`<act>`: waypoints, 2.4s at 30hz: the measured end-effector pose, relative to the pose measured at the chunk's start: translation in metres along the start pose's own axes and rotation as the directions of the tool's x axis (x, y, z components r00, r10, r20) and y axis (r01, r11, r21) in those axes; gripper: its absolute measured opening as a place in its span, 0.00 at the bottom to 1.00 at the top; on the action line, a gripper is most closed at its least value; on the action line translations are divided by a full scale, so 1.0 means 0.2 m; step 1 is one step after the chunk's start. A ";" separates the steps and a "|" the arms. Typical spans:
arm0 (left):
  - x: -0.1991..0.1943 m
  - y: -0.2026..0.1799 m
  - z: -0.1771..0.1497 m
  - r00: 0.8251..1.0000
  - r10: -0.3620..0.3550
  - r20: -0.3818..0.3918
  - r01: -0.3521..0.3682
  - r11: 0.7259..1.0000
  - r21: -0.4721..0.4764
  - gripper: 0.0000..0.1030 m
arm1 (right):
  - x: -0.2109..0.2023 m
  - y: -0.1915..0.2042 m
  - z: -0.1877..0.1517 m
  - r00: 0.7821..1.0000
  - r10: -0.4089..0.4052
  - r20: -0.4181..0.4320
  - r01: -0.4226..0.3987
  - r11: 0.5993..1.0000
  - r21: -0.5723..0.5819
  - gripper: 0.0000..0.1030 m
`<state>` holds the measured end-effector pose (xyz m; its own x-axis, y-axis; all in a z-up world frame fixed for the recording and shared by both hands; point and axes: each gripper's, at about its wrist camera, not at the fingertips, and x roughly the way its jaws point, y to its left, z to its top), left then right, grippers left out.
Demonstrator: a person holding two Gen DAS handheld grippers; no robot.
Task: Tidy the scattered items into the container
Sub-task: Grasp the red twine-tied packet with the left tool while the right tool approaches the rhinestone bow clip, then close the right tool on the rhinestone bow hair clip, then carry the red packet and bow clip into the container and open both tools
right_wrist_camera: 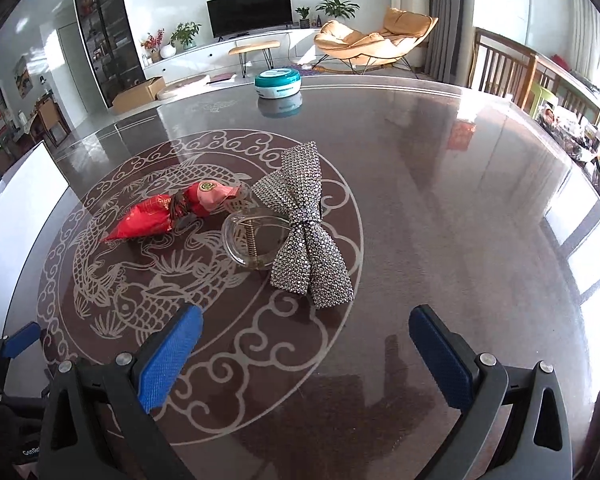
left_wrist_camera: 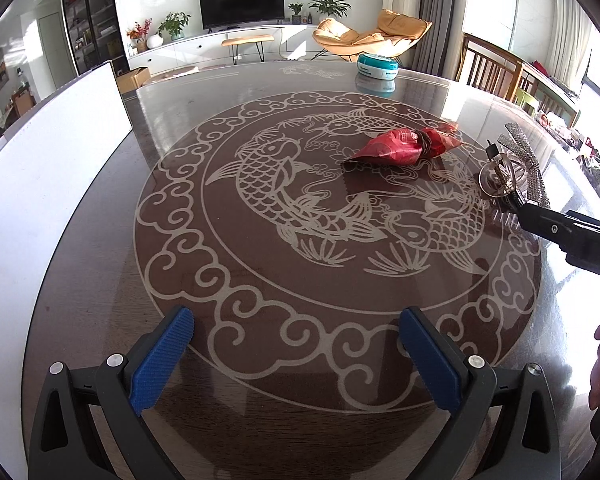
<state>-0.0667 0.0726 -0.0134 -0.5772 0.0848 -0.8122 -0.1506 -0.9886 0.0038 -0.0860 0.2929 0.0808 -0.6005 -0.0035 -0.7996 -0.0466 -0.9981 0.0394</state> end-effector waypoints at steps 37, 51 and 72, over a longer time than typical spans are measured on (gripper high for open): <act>0.36 -0.39 0.66 0.944 -0.320 -0.077 0.321 0.843 0.432 0.22 | 0.24 -0.01 0.11 0.999 -0.021 -0.031 0.020 0.999 -0.049 1.00; 0.09 0.01 0.36 0.972 -0.234 -0.028 0.236 0.959 0.156 0.22 | 0.20 0.01 0.23 0.987 0.135 -0.084 -0.142 0.986 -0.090 0.48; -0.81 1.65 -0.12 0.992 0.116 0.038 -0.096 0.936 -0.340 0.22 | -0.62 1.90 0.49 0.738 0.613 -0.282 -0.643 0.513 -0.569 0.48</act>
<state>-0.0038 -0.2704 0.1059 -0.6211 -0.0260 -0.7833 0.1874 -0.9754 -0.1163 -0.1076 -0.0802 0.2530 -0.2464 -0.6319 -0.7348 0.8164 -0.5440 0.1941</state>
